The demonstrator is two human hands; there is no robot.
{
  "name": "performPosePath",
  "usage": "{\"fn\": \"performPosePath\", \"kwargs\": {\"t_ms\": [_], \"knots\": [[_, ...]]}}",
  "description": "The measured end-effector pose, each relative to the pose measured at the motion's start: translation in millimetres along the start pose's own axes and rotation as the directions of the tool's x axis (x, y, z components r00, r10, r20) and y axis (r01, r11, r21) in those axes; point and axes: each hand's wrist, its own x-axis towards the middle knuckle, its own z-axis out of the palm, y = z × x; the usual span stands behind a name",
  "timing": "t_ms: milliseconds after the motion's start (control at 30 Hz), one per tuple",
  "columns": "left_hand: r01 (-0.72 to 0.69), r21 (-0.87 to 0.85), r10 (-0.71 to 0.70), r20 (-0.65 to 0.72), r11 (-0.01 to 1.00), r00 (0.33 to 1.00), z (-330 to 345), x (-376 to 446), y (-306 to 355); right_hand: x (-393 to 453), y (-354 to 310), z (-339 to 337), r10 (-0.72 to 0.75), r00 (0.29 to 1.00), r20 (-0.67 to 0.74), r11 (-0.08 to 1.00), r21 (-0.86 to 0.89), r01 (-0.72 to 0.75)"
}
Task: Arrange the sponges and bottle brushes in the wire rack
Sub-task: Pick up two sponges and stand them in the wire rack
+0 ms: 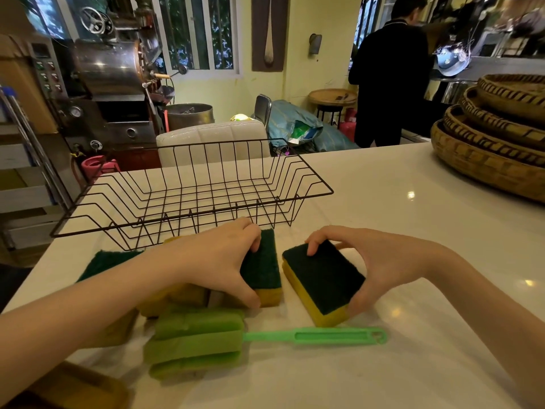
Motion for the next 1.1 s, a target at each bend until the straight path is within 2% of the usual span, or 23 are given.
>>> {"fn": "performPosePath", "kwargs": {"t_ms": [133,333,467,633,733,900,1100], "knots": [[-0.042,-0.058,0.034,-0.133,0.997,0.990,-18,-5,2,-1,-8,-20,-0.066,0.990,-0.127,0.998,-0.030,0.063],[-0.081,-0.122,0.041,-0.305,0.989,0.951,-68,-28,10,5,-38,-67,-0.140,0.973,-0.184,0.990,-0.059,0.131],[-0.062,-0.118,0.008,-0.414,0.991,0.910,-101,-33,-4,29,-62,-90,-0.196,0.947,-0.254,0.980,-0.070,0.184],[0.039,-0.073,-0.070,-0.486,0.997,0.871,-131,-27,-49,88,-81,-109,-0.255,0.911,-0.325,0.967,-0.072,0.245],[0.105,-0.083,-0.132,-0.476,0.991,0.870,-137,-19,-85,127,-88,-111,-0.265,0.914,-0.307,0.964,-0.120,0.239],[0.206,-0.137,-0.242,-0.349,0.969,0.905,-117,0,-141,197,-86,-101,-0.247,0.939,-0.239,0.950,-0.251,0.186],[0.295,-0.119,-0.315,-0.209,0.948,0.926,-82,30,-192,265,-72,-78,-0.132,0.987,-0.094,0.976,-0.189,0.112]]}}
